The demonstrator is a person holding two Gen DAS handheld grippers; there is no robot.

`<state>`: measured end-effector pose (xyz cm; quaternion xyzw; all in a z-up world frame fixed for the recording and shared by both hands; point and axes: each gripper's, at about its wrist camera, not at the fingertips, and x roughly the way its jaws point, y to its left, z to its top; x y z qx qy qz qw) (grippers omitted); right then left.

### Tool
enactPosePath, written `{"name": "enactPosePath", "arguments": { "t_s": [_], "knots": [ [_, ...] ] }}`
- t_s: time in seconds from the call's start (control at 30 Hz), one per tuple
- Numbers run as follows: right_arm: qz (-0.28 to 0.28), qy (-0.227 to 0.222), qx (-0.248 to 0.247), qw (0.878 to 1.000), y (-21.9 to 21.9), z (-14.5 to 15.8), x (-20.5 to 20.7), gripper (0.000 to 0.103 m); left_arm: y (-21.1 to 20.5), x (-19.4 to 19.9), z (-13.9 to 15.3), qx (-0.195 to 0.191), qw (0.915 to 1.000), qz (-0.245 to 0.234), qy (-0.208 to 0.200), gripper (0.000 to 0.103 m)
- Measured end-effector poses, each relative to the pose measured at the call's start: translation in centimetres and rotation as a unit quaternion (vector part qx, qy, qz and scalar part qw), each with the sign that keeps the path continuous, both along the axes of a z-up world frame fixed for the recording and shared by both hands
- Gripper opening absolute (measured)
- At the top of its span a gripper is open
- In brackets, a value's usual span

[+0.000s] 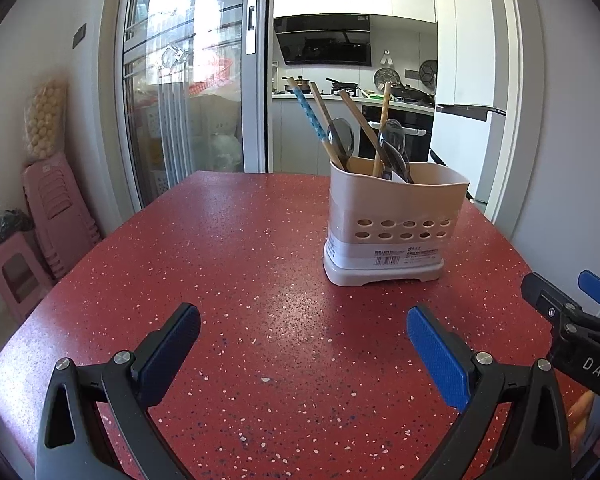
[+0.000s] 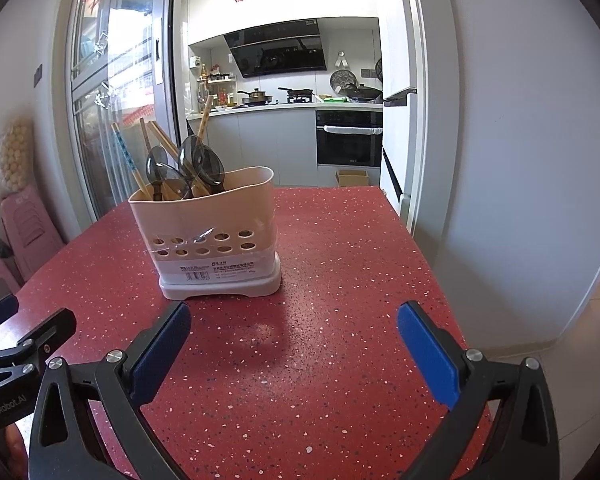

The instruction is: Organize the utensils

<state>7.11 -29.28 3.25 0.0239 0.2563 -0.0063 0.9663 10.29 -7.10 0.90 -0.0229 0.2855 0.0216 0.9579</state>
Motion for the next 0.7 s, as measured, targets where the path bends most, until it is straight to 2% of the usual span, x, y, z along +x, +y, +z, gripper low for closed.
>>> {"name": "enactPosePath", "arguments": {
  "t_s": [0.7],
  "knots": [
    [0.005,-0.001,-0.002,1.000,0.12,-0.03,-0.74,0.103,-0.64,-0.74,0.36,0.007,0.9999,-0.009,-0.005,0.103]
  ]
}}
